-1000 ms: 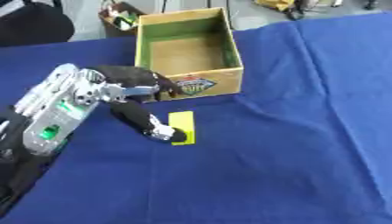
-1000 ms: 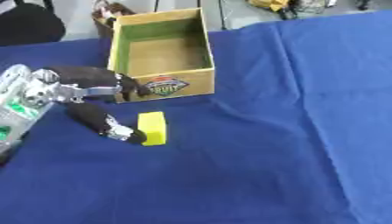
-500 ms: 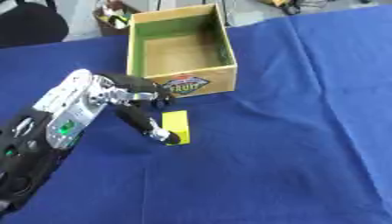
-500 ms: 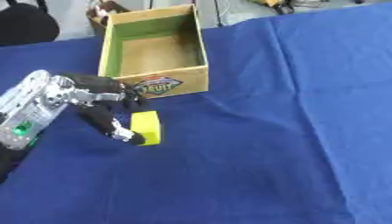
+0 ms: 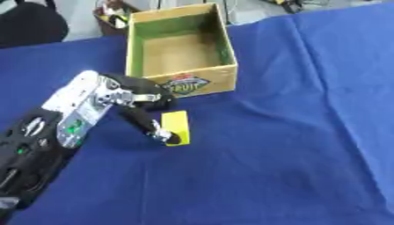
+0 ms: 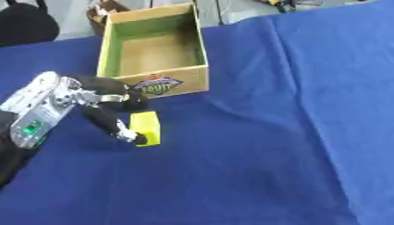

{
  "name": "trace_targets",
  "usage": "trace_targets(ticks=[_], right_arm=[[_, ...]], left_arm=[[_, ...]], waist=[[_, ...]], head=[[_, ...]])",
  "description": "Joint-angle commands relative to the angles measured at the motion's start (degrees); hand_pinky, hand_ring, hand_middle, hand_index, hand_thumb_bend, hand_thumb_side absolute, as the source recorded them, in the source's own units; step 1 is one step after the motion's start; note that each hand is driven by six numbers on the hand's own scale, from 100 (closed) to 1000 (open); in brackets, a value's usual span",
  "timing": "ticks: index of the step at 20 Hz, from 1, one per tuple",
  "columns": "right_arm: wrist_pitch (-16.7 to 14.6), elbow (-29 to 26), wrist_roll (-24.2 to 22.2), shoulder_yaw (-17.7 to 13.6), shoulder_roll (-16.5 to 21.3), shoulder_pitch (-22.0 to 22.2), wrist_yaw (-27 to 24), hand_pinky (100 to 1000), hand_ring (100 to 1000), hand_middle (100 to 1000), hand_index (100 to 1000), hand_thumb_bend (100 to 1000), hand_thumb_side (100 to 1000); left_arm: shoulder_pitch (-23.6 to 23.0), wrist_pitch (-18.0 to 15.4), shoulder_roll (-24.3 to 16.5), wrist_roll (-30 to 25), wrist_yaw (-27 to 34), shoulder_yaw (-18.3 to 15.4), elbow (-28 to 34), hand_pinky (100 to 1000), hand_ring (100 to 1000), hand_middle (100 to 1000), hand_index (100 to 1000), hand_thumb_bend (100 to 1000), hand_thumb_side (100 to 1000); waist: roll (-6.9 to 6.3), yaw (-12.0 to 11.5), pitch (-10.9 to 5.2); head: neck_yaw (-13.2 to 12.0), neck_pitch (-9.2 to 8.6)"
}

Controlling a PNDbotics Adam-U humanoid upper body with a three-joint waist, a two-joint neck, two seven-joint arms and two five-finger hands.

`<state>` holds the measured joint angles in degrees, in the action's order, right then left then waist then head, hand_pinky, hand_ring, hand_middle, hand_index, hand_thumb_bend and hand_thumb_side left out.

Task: Pick up objects on the table and place them in the box.

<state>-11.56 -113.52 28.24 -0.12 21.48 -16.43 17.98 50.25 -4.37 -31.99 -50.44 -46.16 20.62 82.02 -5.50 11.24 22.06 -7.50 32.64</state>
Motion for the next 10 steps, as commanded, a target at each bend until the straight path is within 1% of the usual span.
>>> trace_targets(ticks=[1, 2, 3, 4, 6, 8, 9, 10], right_arm=[[0.14, -1.07, 0.05, -0.33, 0.49, -0.6, -0.1, 637, 671, 538, 834, 100, 644], [0.16, -1.07, 0.05, -0.35, 0.45, -0.57, -0.09, 637, 672, 538, 834, 100, 647], [0.17, -1.07, 0.05, -0.37, 0.42, -0.54, -0.07, 637, 672, 538, 834, 100, 647], [0.2, -1.07, 0.06, -0.4, 0.38, -0.52, -0.06, 637, 672, 538, 835, 100, 646], [0.28, -1.07, 0.1, -0.46, 0.3, -0.52, -0.06, 637, 671, 538, 835, 100, 644], [0.32, -1.07, 0.13, -0.49, 0.25, -0.59, -0.1, 637, 672, 538, 835, 100, 646], [0.34, -1.07, 0.16, -0.52, 0.24, -0.6, -0.12, 637, 671, 538, 835, 100, 642], [0.37, -1.07, 0.23, -0.56, 0.24, -0.59, -0.14, 637, 671, 537, 835, 100, 642]], left_arm=[[0.22, -0.65, 0.01, 1.21, -1.27, 0.02, -2.0, 561, 760, 799, 938, 533, 838], [0.28, -0.82, 0.16, 1.92, -1.46, -0.16, -2.08, 542, 746, 776, 915, 486, 827], [0.3, -0.93, 0.26, 2.74, -1.59, -0.29, -2.06, 525, 731, 754, 892, 466, 816], [0.33, -1.06, 0.3, 3.6, -1.7, -0.34, -1.91, 512, 718, 735, 870, 456, 803], [0.27, -1.39, 0.32, 4.84, -2.0, -0.03, -1.87, 512, 716, 731, 869, 451, 783], [0.19, -1.72, 0.38, 4.83, -2.27, 0.33, -2.22, 509, 706, 716, 865, 440, 765], [0.15, -1.91, 0.37, 4.67, -2.43, 0.48, -2.31, 495, 690, 690, 846, 427, 754], [0.1, -2.11, 0.37, 4.64, -2.57, 0.61, -2.3, 466, 661, 649, 807, 401, 742]], waist=[[0.36, 0.22, -0.65], [0.37, 0.25, -0.62], [0.37, 0.27, -0.6], [0.33, 0.27, -0.59], [0.24, 0.26, -0.57], [0.17, 0.28, -0.57], [0.14, 0.3, -0.58], [0.11, 0.32, -0.58]], head=[[-0.28, -0.6], [-0.29, -0.59], [-0.28, -0.57], [-0.3, -0.51], [-0.31, -0.42], [-0.31, -0.33], [-0.3, -0.28], [-0.26, -0.27]])
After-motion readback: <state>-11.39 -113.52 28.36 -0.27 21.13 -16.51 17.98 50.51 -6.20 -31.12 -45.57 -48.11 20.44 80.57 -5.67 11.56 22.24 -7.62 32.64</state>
